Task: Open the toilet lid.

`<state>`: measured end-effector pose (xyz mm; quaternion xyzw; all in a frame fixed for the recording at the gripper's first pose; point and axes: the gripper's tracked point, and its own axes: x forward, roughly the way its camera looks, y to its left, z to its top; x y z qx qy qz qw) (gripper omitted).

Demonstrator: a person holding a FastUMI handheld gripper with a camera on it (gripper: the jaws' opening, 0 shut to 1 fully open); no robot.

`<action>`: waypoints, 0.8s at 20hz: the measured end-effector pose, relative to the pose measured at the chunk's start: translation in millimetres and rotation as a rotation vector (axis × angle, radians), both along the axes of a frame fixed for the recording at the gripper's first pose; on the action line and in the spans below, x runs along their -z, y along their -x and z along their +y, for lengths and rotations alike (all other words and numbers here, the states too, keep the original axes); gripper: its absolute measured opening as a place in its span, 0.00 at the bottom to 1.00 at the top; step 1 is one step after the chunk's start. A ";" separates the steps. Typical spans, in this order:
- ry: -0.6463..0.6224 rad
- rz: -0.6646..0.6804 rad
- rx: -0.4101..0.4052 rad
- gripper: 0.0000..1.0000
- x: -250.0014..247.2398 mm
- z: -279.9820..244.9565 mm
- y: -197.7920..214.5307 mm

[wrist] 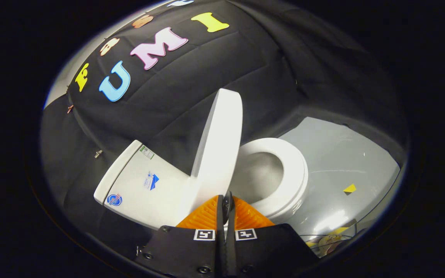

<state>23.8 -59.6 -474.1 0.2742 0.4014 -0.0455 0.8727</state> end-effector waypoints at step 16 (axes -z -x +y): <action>0.228 -0.079 -0.212 0.04 -70.0 84.5 -27.2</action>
